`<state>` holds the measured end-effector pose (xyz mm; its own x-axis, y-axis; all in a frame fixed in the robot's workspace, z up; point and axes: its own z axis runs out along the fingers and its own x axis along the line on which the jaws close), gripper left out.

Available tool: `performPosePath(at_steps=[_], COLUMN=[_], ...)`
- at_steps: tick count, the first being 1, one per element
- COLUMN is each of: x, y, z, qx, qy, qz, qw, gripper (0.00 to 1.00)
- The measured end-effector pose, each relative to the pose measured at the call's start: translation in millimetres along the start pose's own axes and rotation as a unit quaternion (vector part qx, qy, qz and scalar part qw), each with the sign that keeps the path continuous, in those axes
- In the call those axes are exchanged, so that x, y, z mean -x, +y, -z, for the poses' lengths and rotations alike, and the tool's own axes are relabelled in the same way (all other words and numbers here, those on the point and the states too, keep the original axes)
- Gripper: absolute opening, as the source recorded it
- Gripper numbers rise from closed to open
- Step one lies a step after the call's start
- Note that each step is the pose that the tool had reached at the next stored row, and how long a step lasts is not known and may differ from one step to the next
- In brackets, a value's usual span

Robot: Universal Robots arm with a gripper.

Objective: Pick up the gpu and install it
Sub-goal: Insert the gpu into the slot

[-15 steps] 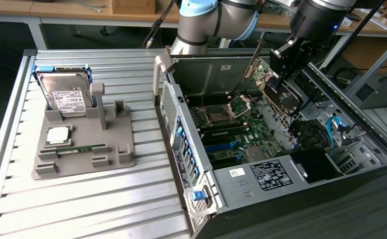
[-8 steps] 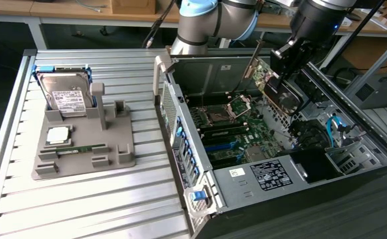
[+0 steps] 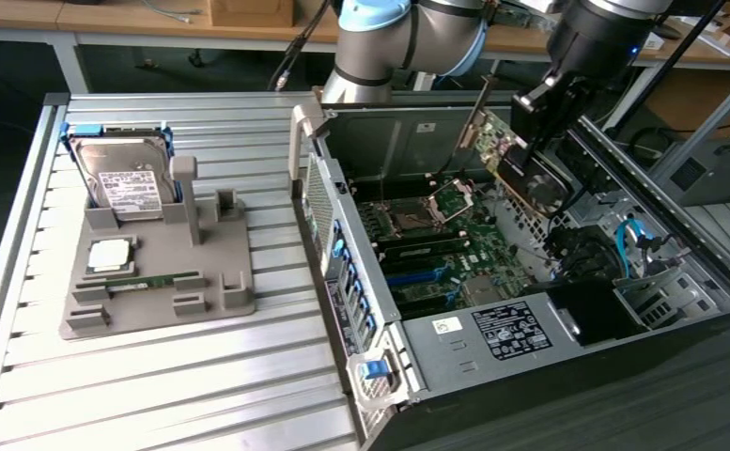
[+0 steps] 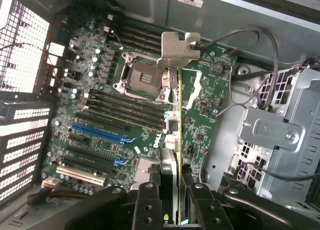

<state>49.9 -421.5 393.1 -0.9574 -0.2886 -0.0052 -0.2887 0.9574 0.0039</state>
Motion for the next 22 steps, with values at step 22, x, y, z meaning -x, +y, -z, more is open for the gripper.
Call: performPosePath(at_steps=[22], x=[0.0], y=[0.0], z=[0.0], qx=[0.0003], qy=[0.0002], qz=[0.048], qw=[0.9989], gripper=[0.27])
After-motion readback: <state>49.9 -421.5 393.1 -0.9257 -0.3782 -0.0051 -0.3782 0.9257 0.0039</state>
